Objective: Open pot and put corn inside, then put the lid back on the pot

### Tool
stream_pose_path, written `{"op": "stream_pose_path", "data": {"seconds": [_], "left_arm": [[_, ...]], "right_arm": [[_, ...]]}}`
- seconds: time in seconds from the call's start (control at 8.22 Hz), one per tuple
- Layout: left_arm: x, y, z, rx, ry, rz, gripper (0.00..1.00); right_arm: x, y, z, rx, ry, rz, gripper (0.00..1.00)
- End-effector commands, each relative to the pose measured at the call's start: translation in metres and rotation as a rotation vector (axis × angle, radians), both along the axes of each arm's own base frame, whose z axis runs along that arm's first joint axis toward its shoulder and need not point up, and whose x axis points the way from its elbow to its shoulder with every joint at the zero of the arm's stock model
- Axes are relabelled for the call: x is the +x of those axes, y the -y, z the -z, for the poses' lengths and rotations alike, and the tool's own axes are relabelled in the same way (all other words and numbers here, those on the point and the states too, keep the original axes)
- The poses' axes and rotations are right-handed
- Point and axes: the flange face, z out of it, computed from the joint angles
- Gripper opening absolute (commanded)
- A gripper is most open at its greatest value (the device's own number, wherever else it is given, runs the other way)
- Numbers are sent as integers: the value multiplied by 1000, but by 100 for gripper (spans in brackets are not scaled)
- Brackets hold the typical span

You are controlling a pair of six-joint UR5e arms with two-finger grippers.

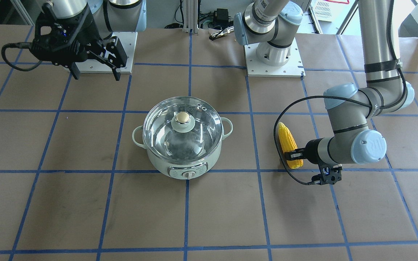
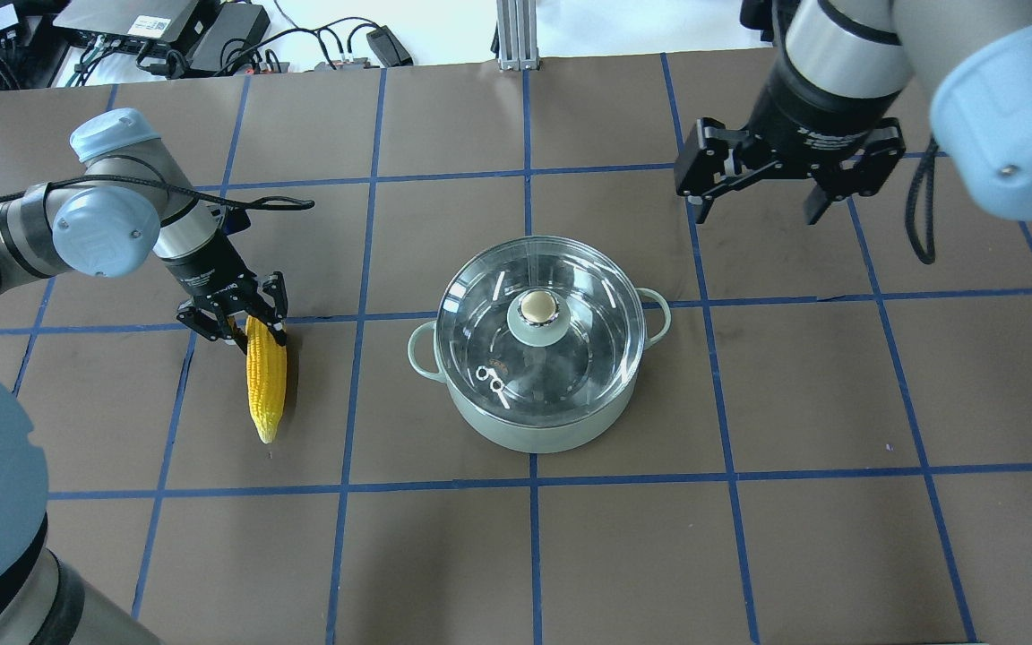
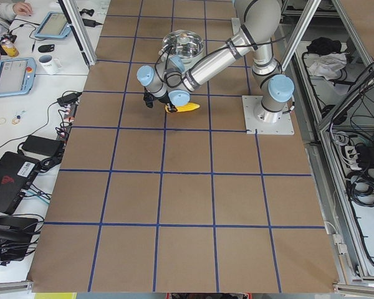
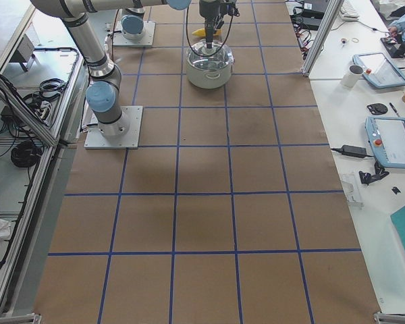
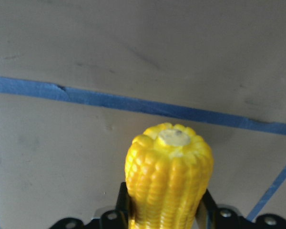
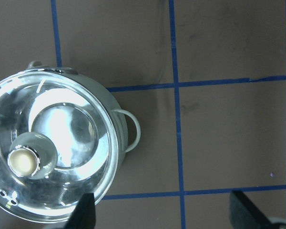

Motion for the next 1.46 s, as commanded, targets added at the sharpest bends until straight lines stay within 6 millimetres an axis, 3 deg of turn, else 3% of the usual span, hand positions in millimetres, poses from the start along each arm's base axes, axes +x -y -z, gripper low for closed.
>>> {"op": "stream_pose_path", "data": {"seconds": [0.0, 0.12, 0.37, 0.61, 0.85, 1.1, 1.34], "left_arm": [[-3, -3, -48, -70, 45, -21, 0], [-5, -14, -79, -70, 51, -25, 0], [-4, -30, -181, -192, 135, 4, 0], [-11, -44, -245, -301, 172, 6, 0], [-18, -43, -252, -308, 194, 30, 0], [-58, -44, -250, -313, 175, 90, 0], [-77, -41, -244, -315, 169, 124, 0]], "right_arm": [[83, 28, 50, -30, 18, 3, 100], [111, 35, 73, -28, 22, 31, 100], [169, 35, 123, -12, 25, 57, 100], [181, 28, 142, 31, 8, 47, 100], [178, 24, 154, 51, -2, 49, 100], [177, 21, 157, 77, -12, 46, 100], [176, 18, 163, 97, -20, 48, 99]]}}
